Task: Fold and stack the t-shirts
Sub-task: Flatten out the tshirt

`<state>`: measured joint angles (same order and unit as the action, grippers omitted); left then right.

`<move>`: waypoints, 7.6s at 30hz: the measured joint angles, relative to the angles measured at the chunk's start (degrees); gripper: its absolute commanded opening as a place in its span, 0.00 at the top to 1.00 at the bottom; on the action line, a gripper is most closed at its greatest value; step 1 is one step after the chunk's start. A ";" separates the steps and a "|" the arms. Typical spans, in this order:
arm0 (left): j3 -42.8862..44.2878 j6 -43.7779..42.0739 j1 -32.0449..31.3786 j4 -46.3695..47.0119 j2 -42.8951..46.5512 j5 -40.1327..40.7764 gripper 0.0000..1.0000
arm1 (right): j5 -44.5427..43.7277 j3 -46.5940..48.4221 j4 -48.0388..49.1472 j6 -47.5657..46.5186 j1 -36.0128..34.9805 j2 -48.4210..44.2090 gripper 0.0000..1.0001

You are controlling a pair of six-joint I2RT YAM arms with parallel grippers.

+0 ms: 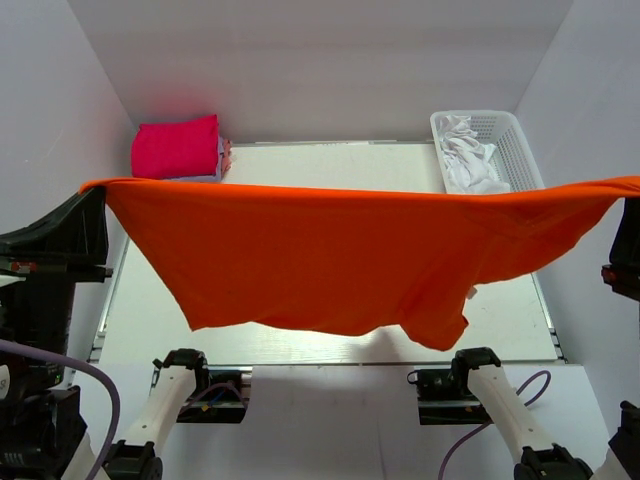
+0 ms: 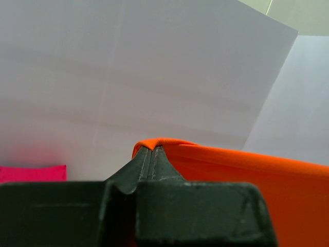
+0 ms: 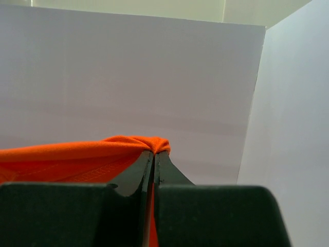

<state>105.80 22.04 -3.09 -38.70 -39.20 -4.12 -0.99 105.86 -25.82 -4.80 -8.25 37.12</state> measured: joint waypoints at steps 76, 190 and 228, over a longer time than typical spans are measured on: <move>-24.52 4.90 -0.11 32.83 -57.55 3.04 1.00 | -7.87 -18.43 12.50 5.86 1.18 54.77 1.00; -40.37 5.05 -0.63 6.82 -47.52 -20.28 0.00 | 20.96 -59.82 -23.32 27.71 -6.40 30.23 0.24; -43.25 -0.85 -0.63 2.56 -39.98 -23.82 0.00 | 37.53 -77.50 0.07 35.06 -4.66 35.89 0.11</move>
<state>62.54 21.19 -3.73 -36.14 -79.18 -27.94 36.53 28.36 -25.76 30.26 -12.91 73.01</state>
